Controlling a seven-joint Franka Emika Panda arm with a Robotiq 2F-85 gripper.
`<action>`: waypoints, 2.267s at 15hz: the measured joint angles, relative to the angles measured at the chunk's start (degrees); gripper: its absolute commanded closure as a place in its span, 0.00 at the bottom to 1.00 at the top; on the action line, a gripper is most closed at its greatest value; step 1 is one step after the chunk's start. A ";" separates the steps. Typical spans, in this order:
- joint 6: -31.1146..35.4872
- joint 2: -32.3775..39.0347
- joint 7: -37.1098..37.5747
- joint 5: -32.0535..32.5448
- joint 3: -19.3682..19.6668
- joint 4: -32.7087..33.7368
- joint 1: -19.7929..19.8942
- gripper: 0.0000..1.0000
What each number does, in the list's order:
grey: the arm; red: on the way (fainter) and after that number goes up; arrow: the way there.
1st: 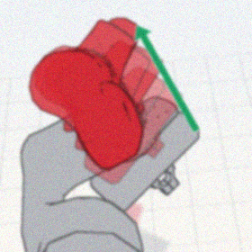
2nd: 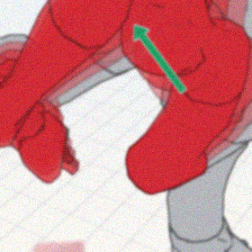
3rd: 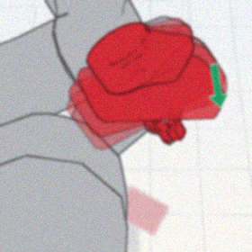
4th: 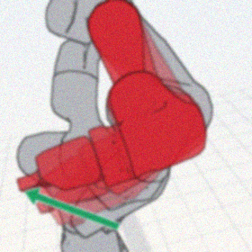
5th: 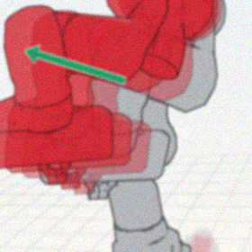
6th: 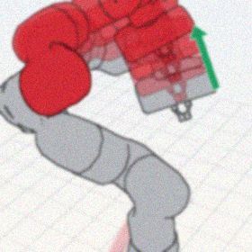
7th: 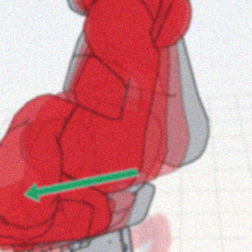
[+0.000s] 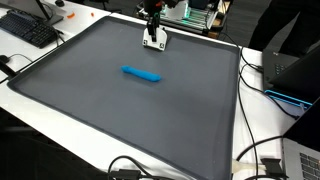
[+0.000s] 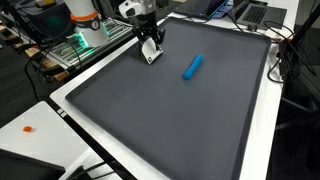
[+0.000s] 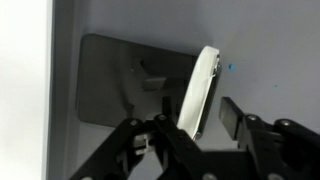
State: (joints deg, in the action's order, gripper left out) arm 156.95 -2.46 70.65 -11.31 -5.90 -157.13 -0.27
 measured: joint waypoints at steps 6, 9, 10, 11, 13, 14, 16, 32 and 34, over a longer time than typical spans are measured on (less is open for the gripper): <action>2.22 0.04 4.23 3.50 0.28 0.12 0.00 1.00; 2.68 -0.52 6.19 4.89 0.40 0.08 0.03 0.99; 2.68 -0.80 7.11 5.72 0.47 0.12 0.10 0.99; 2.67 -1.20 7.74 6.25 0.50 0.19 0.16 0.99; 2.04 -2.37 8.02 6.89 0.48 0.76 0.15 0.99; 1.09 -3.06 7.76 7.29 0.47 1.32 0.11 0.99; -1.63 -4.62 5.65 7.38 0.37 3.12 -0.22 0.99; -23.93 10.81 -32.23 7.08 -0.67 34.37 -5.31 0.99; -25.10 14.48 -34.74 7.67 -0.55 38.25 -5.47 0.99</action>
State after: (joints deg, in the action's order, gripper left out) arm 131.85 12.03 35.91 -3.64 -6.45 -118.88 -5.74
